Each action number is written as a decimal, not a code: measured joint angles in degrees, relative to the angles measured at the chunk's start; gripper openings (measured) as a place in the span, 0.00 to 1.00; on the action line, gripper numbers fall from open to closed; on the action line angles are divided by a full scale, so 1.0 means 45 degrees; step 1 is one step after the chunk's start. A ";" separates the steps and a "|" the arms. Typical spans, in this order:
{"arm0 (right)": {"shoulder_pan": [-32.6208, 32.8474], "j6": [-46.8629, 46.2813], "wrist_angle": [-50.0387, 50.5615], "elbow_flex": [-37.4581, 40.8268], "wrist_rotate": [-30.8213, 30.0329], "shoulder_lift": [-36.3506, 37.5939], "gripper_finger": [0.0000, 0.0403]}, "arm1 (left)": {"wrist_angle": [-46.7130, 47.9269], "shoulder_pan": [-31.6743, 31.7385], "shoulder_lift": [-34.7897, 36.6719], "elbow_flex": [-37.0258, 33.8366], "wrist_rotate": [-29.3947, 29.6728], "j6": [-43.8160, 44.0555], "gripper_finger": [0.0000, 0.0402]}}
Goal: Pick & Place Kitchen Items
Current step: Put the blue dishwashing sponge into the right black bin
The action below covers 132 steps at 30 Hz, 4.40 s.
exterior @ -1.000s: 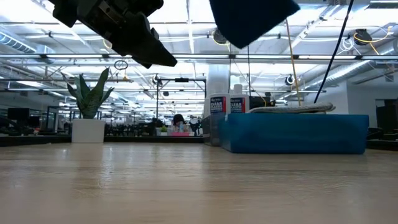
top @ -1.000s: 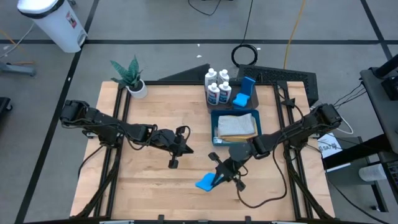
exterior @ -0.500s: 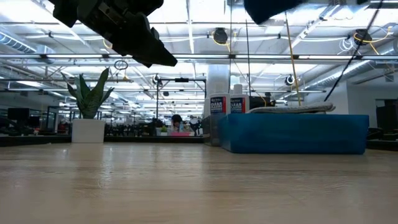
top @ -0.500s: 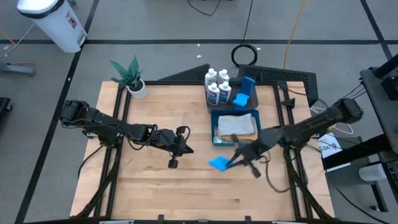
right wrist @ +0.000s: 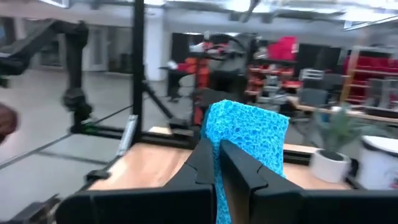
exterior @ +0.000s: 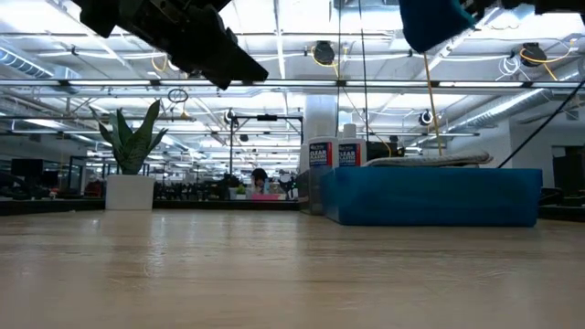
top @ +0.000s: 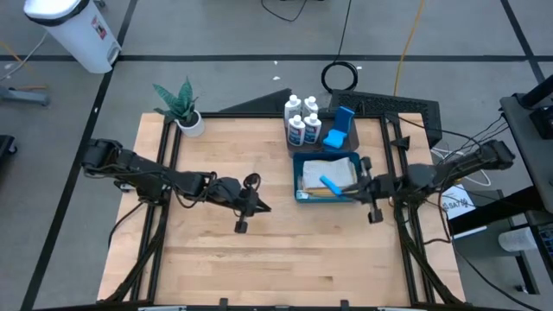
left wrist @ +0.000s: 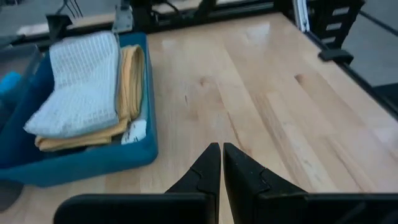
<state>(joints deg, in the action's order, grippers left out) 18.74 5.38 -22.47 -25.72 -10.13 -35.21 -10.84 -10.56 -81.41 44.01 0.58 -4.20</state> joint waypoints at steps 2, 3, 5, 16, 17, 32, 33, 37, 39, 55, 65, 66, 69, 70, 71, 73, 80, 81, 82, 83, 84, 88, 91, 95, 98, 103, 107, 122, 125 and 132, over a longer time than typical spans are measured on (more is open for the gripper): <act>-0.0005 -0.0032 0.0011 0.0163 -0.0426 0.0415 0.00 | 0.0173 0.0048 0.0349 -0.0003 -0.0008 -0.0004 0.06; -0.0005 -0.0028 -0.0003 0.0247 -0.0504 0.0602 0.00 | 0.0363 0.0088 0.0624 -0.0012 -0.0020 -0.0003 0.06; -0.0005 -0.0005 0.0037 0.0348 -0.0640 0.0902 0.00 | 0.0761 0.0233 0.1212 0.0017 -0.0107 -0.0010 0.06; -0.0005 0.0002 0.0396 0.0374 -0.0796 0.1182 0.00 | 0.4531 0.0789 0.4672 -0.0005 -0.0112 -0.0481 0.06; -0.0005 0.0002 0.0396 0.0374 -0.0796 0.1182 0.00 | 0.4796 0.0780 0.4912 -0.0005 -0.0121 -0.0627 0.06; -0.0005 0.0055 0.0396 0.0374 -0.0840 0.1182 0.00 | 0.5036 0.1867 1.0191 -0.3469 -0.0106 -0.0381 0.06; -0.0005 0.0066 0.0393 0.0374 -0.0842 0.1182 0.00 | 0.4933 0.2026 1.0686 -0.3832 -0.0107 -0.0286 0.06; 0.0000 0.0104 0.0397 0.0374 -0.1161 0.1182 0.00 | 0.4593 0.2531 1.2334 -0.4991 -0.0107 0.0043 0.06; 0.0000 0.0101 0.0454 0.0374 -0.1474 0.1182 0.00 | 0.4644 0.2716 1.3012 -0.5391 -0.0103 0.0036 0.06; 0.0000 0.0050 0.0475 0.0374 -0.1728 0.1172 0.00 | 0.6085 0.3746 1.4792 -0.5858 0.0135 0.0330 0.06; -0.0178 -0.0070 0.0138 0.0369 -0.3121 0.0828 0.00 | 0.6064 0.4449 1.4762 -0.5858 0.1606 0.1356 0.06; -0.0249 -0.0140 0.0074 0.0369 -0.3127 0.0738 0.00 | 0.6063 0.4475 1.4762 -0.5858 0.1678 0.1482 0.06; -0.0557 -0.0350 -0.0090 0.0369 -0.3118 0.0369 0.00 | 0.6063 0.4526 1.4762 -0.5858 0.1774 0.1743 0.06; -0.0689 -0.0382 -0.0194 0.0369 -0.3118 0.0219 0.00 | 0.6063 0.4520 1.4762 -0.5858 0.1787 0.1710 0.06; -0.0803 -0.0417 -0.0337 0.0369 -0.3128 0.0071 0.00 | 0.6063 0.4520 1.4762 -0.5858 0.1787 0.1642 0.06; -0.1041 -0.0596 -0.0670 0.0369 -0.3129 -0.0266 0.00 | 0.6063 0.4520 1.4762 -0.5858 0.1783 0.1634 0.06; -0.1938 -0.1179 -0.1313 0.0369 -0.3127 -0.1315 0.00 | 0.6063 0.4520 1.4762 -0.5858 0.1783 0.1674 0.06; -0.2069 -0.1234 -0.1323 0.0369 -0.3119 -0.1429 0.00 | 0.6063 0.4520 1.4762 -0.5858 0.1783 0.1672 0.06; -0.2208 -0.1309 -0.1334 0.0369 -0.3118 -0.1528 0.00 | 0.6063 0.4520 1.4762 -0.5858 0.1783 0.1675 0.06; -0.2361 -0.1387 -0.1336 0.0369 -0.3119 -0.1606 0.00 | 0.6063 0.4520 1.4762 -0.5858 0.1783 0.1675 0.06; -0.2503 -0.1444 -0.1341 0.0369 -0.3125 -0.1685 0.00 | 0.6063 0.4520 1.4762 -0.5858 0.1783 0.1675 0.06; -0.2991 -0.1694 -0.1303 0.0369 -0.3126 -0.1987 0.00 | 0.6063 0.4520 1.4762 -0.5858 0.1783 0.1685 0.06; -0.3267 -0.1722 -0.1220 0.0369 -0.3127 -0.2208 0.00 | 0.6066 0.4520 1.4762 -0.5853 0.1783 0.1694 0.06; -0.3621 -0.1723 -0.1101 0.0369 -0.3339 -0.2440 0.00 | 0.6068 0.4520 1.4762 -0.5853 0.1778 0.1738 0.06; -0.3849 -0.1728 -0.0840 0.0369 -0.4174 -0.2544 0.00 | 0.6063 0.4520 1.4762 -0.5853 0.1778 0.1777 0.06; -0.4260 -0.2150 -0.0292 0.0369 -0.4421 -0.2706 0.00 | 0.6063 0.4520 1.4762 -0.5853 0.1778 0.1778 0.06; -0.4677 -0.2150 -0.0394 0.0369 -0.4419 -0.2752 0.00 | 0.6059 0.4520 1.4762 -0.5853 0.1778 0.1728 0.06; -0.9684 -0.2045 -0.0849 0.0369 -0.4336 -0.4214 0.00 | 0.6020 0.4520 1.4762 -0.5853 0.1778 0.1714 0.06; -1.0681 -0.2072 -0.1027 0.0369 -0.3331 -0.4912 0.00 | 0.6020 0.4520 1.4762 -0.5853 0.1778 0.1711 0.06; -1.1779 -0.2669 -0.1531 0.0369 -0.2082 -0.6602 0.00 | 0.6020 0.4515 1.4762 -0.5853 0.1851 0.1704 0.06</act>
<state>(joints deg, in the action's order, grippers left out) -34.26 -6.63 -29.36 -24.05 -19.50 -64.92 16.25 9.76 -14.98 17.67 8.91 3.46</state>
